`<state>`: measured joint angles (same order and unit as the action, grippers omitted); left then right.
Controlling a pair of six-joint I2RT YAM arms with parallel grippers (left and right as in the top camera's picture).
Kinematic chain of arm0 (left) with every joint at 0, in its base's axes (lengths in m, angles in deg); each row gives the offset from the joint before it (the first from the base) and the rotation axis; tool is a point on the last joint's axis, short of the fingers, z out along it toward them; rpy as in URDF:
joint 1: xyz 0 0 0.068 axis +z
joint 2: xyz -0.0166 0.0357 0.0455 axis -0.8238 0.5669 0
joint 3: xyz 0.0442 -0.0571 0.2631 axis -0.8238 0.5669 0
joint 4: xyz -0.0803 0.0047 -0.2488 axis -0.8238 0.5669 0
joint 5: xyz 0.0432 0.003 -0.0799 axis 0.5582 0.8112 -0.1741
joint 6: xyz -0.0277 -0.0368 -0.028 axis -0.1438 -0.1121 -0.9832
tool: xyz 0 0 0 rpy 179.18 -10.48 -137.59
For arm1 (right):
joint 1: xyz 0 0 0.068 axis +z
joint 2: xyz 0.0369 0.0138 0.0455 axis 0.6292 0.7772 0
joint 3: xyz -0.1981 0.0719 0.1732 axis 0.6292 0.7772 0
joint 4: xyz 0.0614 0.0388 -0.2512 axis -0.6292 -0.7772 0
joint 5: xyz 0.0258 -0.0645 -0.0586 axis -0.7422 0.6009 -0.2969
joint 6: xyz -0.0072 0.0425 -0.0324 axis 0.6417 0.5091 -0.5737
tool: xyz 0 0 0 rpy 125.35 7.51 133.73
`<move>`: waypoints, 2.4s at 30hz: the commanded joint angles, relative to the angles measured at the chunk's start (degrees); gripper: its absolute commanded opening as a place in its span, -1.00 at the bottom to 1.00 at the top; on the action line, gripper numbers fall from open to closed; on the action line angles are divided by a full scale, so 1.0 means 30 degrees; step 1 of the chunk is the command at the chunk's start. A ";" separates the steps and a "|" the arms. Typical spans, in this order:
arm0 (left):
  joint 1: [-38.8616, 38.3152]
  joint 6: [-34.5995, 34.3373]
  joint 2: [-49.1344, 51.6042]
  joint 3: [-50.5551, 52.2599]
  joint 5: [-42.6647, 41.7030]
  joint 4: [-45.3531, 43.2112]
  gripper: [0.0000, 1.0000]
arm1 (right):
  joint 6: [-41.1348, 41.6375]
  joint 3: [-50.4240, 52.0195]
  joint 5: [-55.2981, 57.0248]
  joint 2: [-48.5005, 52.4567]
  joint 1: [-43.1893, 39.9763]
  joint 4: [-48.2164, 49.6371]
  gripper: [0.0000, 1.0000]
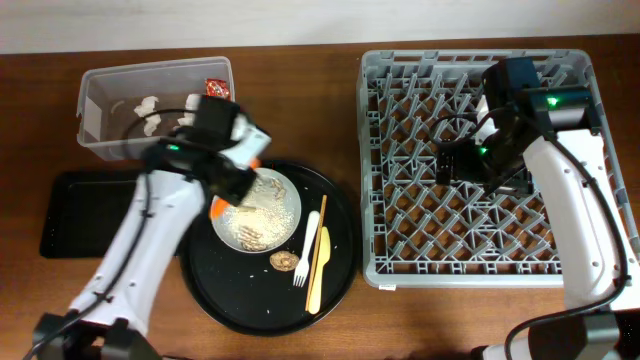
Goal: Sort waste into correct bins and load items into the dishwasher rack
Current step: 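Place the carrot onto the black rectangular tray, then grasp the rim of the white rice plate with the left gripper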
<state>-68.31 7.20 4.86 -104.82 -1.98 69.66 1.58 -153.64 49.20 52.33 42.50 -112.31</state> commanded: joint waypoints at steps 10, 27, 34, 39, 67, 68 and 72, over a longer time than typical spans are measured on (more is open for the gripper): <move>1.0185 -0.6455 -0.0423 0.0685 0.0685 -0.0168 -0.99 | 0.0058 0.0015 0.0379 -0.0095 -0.0051 -0.0109 0.97; 1.4579 -0.9384 -0.0452 0.4393 0.2521 -0.7147 0.74 | 0.0051 0.0015 0.0386 -0.0095 -0.0051 -0.0321 0.97; 0.8204 -0.7664 -0.4867 0.4306 -0.2827 -0.6040 0.99 | 0.0058 0.0015 0.0386 -0.0095 -0.0051 -0.0270 0.97; -0.0874 -0.7249 -0.3206 0.4306 -0.2973 -0.6477 0.99 | 0.0051 0.0015 0.0386 -0.0095 -0.0051 -0.0277 0.98; -0.5974 -0.6972 0.5115 0.4830 0.0058 -0.6645 -0.90 | 0.0051 0.0015 0.0386 -0.0095 -0.0051 -0.0277 0.98; -0.5974 -0.6965 0.5115 0.4830 0.0051 -0.6652 -0.87 | 0.0051 0.0015 0.0386 -0.0095 -0.0051 -0.0284 0.97; -0.5974 -0.6965 0.5115 0.4830 0.0117 -0.6652 -0.94 | 0.0051 0.0015 0.0386 -0.0095 -0.0051 -0.0284 0.98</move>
<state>-86.25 -13.98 19.57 -91.02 -2.05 49.73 1.61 -153.64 49.22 52.33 42.50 -113.12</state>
